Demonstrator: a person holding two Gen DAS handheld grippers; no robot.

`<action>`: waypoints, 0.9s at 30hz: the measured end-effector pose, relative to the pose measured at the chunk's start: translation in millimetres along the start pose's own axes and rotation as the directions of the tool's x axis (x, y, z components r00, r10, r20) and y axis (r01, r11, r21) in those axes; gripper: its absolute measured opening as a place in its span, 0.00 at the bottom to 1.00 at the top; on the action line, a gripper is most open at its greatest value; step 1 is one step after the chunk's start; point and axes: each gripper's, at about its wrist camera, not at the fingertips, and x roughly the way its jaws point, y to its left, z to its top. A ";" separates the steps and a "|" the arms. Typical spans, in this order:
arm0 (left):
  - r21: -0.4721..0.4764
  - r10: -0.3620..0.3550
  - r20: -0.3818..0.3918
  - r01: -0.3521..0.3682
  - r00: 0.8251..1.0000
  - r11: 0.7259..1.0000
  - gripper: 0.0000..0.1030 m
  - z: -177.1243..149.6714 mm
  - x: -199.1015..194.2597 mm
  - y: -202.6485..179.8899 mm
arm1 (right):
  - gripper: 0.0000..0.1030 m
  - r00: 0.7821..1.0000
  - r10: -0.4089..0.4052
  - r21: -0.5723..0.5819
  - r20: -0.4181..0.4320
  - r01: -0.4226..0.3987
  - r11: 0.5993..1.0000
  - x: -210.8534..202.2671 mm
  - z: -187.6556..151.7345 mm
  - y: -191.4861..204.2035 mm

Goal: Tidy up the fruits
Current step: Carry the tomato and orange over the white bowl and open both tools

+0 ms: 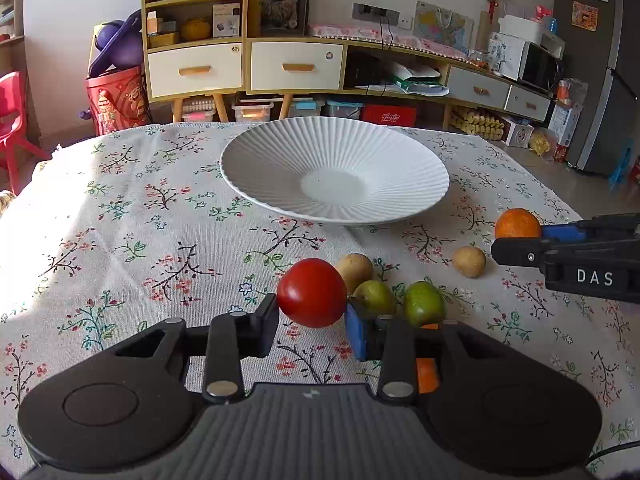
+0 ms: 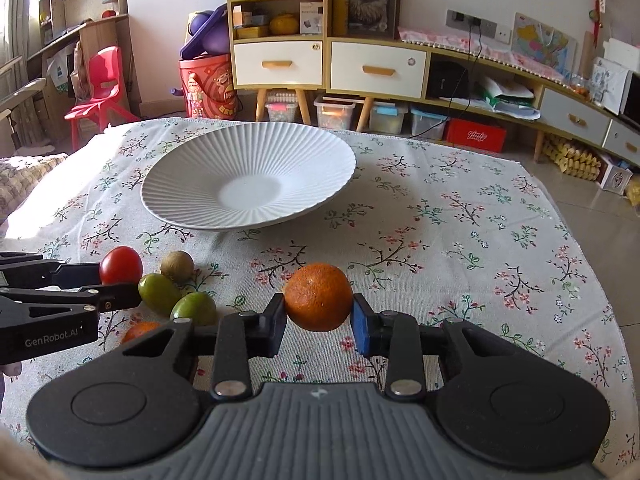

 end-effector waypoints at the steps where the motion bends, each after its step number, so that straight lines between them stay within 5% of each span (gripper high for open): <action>1: 0.000 -0.002 0.002 0.002 1.000 1.000 0.20 2.7 -1.6 -0.2 | 0.30 1.000 0.004 0.003 0.010 -0.004 1.000 -1.3 3.6 -0.5; 13: 0.034 -0.015 0.038 0.014 0.999 0.999 0.20 43.1 4.9 -3.1 | 0.30 0.997 0.041 0.008 0.063 -0.041 0.999 14.5 43.2 -3.2; 27: 0.123 -0.004 0.001 0.004 1.000 0.992 0.20 66.8 56.9 0.8 | 0.30 0.996 0.091 -0.030 0.021 -0.090 0.995 61.6 71.1 7.2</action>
